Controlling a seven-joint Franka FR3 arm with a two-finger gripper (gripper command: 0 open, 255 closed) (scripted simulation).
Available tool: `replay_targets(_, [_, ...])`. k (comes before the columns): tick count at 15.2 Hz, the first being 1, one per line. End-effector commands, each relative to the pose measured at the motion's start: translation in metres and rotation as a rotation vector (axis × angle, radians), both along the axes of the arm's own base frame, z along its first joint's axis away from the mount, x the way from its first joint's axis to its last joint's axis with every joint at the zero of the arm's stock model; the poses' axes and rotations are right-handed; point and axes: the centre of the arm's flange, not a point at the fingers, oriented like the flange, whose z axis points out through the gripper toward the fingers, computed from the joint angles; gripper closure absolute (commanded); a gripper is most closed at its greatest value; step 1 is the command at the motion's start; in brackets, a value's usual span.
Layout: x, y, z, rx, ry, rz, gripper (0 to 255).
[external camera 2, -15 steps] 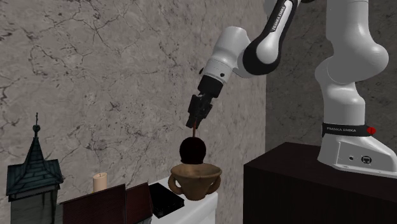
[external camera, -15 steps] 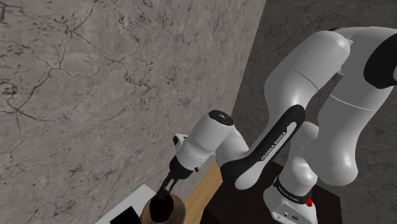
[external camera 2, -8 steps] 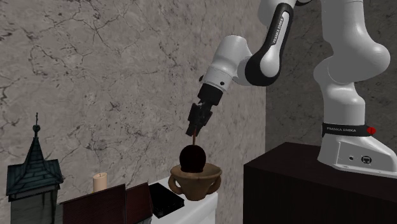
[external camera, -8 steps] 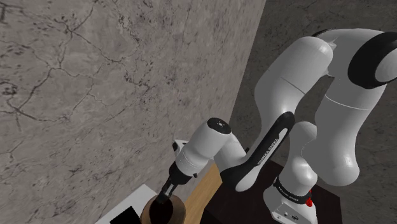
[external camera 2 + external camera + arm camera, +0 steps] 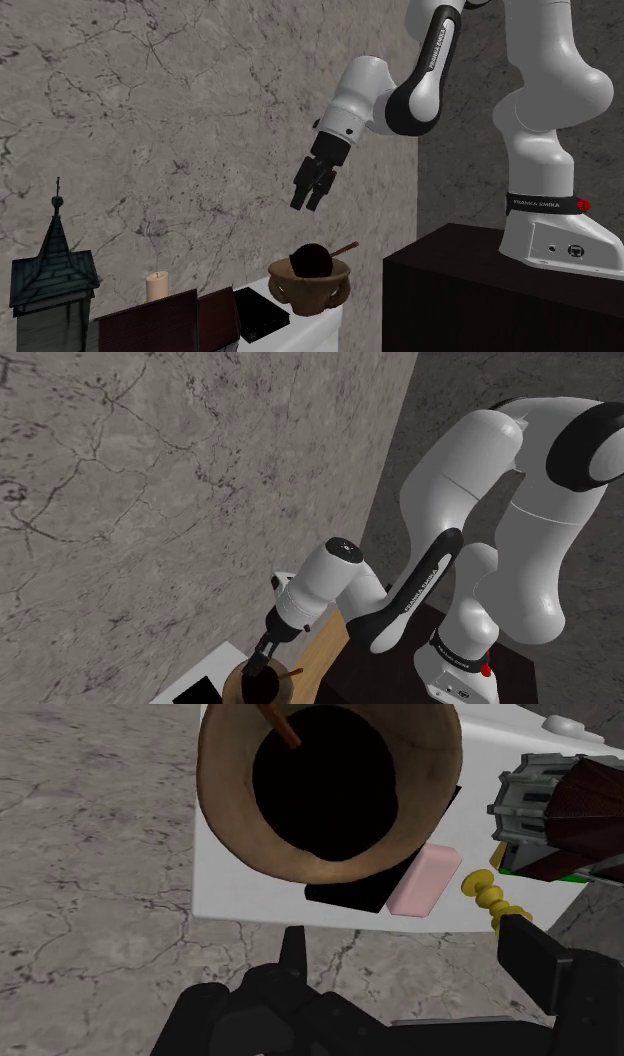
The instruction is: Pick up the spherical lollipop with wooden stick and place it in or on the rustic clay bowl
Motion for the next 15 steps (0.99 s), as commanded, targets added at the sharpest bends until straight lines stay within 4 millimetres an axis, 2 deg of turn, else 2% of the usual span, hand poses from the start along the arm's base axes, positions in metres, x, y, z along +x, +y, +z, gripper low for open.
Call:
replay_targets(1, [0.0,0.0,0.0,0.0,0.0,0.0,0])
replay_targets(3, [0.0,0.0,0.0,0.0,0.0,0.0,0])
replay_targets(7, [-0.015,-0.015,0.045,0.0,0.0,0.0,0])
replay_targets(15, [-0.015,-0.015,0.045,0.0,0.0,0.0,0])
